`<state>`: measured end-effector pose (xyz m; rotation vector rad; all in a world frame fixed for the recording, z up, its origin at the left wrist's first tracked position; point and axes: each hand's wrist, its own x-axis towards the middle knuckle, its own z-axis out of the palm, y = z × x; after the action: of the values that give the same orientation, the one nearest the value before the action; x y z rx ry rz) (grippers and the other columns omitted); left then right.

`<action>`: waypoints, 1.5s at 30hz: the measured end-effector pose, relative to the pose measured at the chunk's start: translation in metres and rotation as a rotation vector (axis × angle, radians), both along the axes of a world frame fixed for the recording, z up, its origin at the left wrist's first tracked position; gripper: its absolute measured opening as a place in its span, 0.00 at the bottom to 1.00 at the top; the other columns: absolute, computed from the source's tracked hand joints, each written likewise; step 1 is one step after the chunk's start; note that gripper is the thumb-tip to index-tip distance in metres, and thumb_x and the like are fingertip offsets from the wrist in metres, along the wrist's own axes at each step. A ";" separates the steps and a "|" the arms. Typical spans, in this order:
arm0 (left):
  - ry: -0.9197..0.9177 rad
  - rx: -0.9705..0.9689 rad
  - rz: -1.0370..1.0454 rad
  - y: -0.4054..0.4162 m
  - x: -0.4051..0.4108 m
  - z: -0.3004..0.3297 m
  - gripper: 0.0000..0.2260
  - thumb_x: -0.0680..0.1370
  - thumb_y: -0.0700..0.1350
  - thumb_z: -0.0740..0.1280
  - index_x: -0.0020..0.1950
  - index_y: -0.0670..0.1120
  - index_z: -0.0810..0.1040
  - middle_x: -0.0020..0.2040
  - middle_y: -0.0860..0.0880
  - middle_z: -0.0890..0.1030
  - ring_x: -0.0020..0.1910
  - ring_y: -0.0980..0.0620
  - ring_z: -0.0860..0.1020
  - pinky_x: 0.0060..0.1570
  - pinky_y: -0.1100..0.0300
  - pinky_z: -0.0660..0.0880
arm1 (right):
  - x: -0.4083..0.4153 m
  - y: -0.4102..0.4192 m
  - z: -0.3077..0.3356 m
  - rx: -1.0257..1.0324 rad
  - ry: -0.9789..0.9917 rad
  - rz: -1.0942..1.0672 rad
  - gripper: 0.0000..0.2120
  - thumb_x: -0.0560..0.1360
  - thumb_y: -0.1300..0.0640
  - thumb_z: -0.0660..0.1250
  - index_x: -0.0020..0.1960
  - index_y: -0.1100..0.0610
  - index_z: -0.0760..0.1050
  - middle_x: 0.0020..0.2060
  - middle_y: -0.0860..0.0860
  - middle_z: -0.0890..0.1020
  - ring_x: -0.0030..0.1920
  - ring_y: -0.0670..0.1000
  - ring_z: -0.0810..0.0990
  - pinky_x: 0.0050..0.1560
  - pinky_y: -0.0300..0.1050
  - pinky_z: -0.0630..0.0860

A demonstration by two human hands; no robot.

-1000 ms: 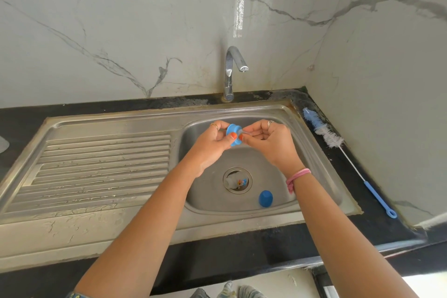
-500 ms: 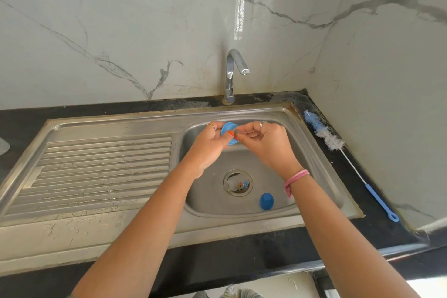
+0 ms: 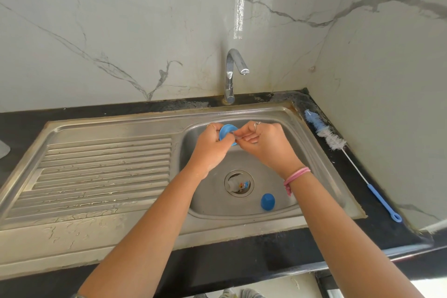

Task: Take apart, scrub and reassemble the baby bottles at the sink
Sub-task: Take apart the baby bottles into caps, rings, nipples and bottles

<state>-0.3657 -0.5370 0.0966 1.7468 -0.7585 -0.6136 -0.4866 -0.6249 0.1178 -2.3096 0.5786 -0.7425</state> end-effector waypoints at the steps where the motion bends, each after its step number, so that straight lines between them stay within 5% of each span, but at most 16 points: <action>1: -0.013 0.001 0.011 0.000 0.000 0.000 0.07 0.79 0.47 0.66 0.46 0.58 0.70 0.48 0.52 0.80 0.47 0.55 0.78 0.42 0.67 0.71 | 0.000 0.002 -0.002 0.001 -0.002 -0.007 0.06 0.72 0.63 0.74 0.49 0.61 0.84 0.42 0.53 0.86 0.43 0.50 0.85 0.51 0.47 0.81; 12: -0.004 -0.027 0.022 -0.005 0.006 0.004 0.04 0.78 0.47 0.65 0.52 0.50 0.73 0.49 0.51 0.80 0.51 0.52 0.80 0.53 0.58 0.77 | 0.010 0.004 0.003 -0.085 -0.077 -0.113 0.06 0.73 0.65 0.72 0.50 0.64 0.84 0.42 0.60 0.83 0.41 0.57 0.82 0.47 0.52 0.79; 15: 0.118 -0.080 -0.002 -0.005 -0.001 0.001 0.03 0.78 0.48 0.66 0.51 0.51 0.74 0.51 0.49 0.81 0.49 0.56 0.80 0.43 0.68 0.76 | 0.015 -0.004 0.010 -0.094 -0.005 -0.113 0.07 0.73 0.63 0.71 0.50 0.62 0.84 0.42 0.60 0.82 0.43 0.58 0.81 0.49 0.55 0.77; 18: 0.190 -0.154 0.031 -0.006 0.000 0.003 0.05 0.78 0.43 0.66 0.53 0.48 0.75 0.51 0.49 0.81 0.47 0.58 0.80 0.39 0.71 0.76 | 0.019 -0.008 0.013 -0.102 0.077 -0.084 0.07 0.73 0.60 0.71 0.50 0.59 0.84 0.42 0.56 0.83 0.44 0.54 0.81 0.50 0.49 0.77; 23: 0.194 -0.160 -0.002 -0.006 0.006 0.002 0.07 0.77 0.42 0.68 0.53 0.50 0.74 0.51 0.51 0.82 0.48 0.58 0.81 0.41 0.72 0.76 | 0.018 -0.013 0.011 -0.045 0.099 -0.061 0.08 0.74 0.59 0.71 0.52 0.58 0.84 0.42 0.53 0.83 0.40 0.45 0.77 0.43 0.26 0.70; 27: 0.260 -0.121 -0.060 -0.007 0.011 -0.001 0.12 0.78 0.41 0.67 0.61 0.44 0.75 0.55 0.48 0.82 0.53 0.55 0.81 0.52 0.63 0.79 | 0.013 -0.018 0.009 -0.014 0.144 0.023 0.09 0.75 0.59 0.70 0.54 0.60 0.83 0.47 0.53 0.83 0.43 0.48 0.80 0.49 0.35 0.75; 33: 0.487 -0.211 -0.233 0.003 0.026 -0.004 0.10 0.81 0.38 0.62 0.60 0.46 0.77 0.50 0.50 0.85 0.50 0.55 0.83 0.47 0.64 0.79 | 0.007 -0.026 0.004 0.399 0.043 0.081 0.09 0.78 0.56 0.68 0.55 0.56 0.82 0.49 0.54 0.85 0.49 0.50 0.84 0.55 0.52 0.80; 38: 0.490 -0.240 -0.229 0.006 0.029 -0.007 0.14 0.75 0.45 0.69 0.60 0.49 0.75 0.53 0.54 0.84 0.52 0.54 0.83 0.44 0.64 0.78 | 0.007 -0.028 -0.003 0.694 -0.005 0.129 0.07 0.76 0.55 0.70 0.53 0.53 0.82 0.47 0.48 0.86 0.49 0.47 0.85 0.49 0.47 0.83; 45: 0.511 -0.223 -0.200 0.008 0.033 -0.018 0.20 0.69 0.47 0.75 0.59 0.49 0.76 0.53 0.52 0.83 0.49 0.51 0.83 0.43 0.63 0.79 | 0.012 -0.033 -0.016 1.010 -0.106 0.124 0.14 0.75 0.60 0.71 0.59 0.60 0.75 0.55 0.57 0.82 0.49 0.55 0.85 0.40 0.47 0.82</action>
<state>-0.3329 -0.5291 0.0785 1.2417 -0.6126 -1.0214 -0.4743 -0.6575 0.1016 -1.3447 0.5726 -0.3640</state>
